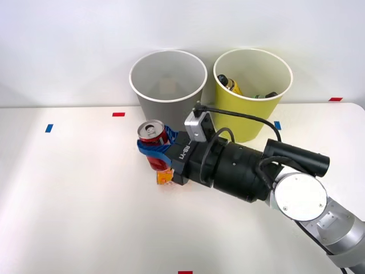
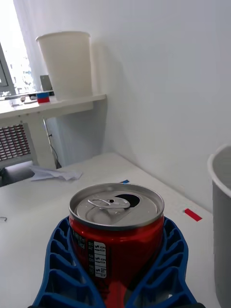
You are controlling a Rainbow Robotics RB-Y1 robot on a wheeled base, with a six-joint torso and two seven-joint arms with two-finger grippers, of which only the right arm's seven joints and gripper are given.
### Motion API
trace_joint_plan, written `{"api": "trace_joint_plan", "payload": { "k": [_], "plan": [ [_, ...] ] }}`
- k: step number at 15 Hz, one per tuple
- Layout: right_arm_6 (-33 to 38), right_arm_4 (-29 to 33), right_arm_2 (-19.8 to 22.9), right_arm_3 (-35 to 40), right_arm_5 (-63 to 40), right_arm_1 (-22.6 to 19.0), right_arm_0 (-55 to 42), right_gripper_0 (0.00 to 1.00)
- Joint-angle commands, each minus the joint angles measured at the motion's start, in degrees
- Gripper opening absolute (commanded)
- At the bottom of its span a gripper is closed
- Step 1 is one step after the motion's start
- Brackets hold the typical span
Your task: Put cans in the gray bin, plastic bottles in the light green bin
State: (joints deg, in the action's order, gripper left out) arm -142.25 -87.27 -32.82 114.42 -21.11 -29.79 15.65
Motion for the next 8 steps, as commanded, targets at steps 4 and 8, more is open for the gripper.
{"api": "trace_joint_plan", "payload": {
  "k": [4,8],
  "plan": [
    [-1.27,-2.55,2.67,0.01,4.93,2.54,0.26,0.00],
    [-0.48,-2.64,3.02,-0.52,8.63,4.74,3.07,0.00]
  ]
}}
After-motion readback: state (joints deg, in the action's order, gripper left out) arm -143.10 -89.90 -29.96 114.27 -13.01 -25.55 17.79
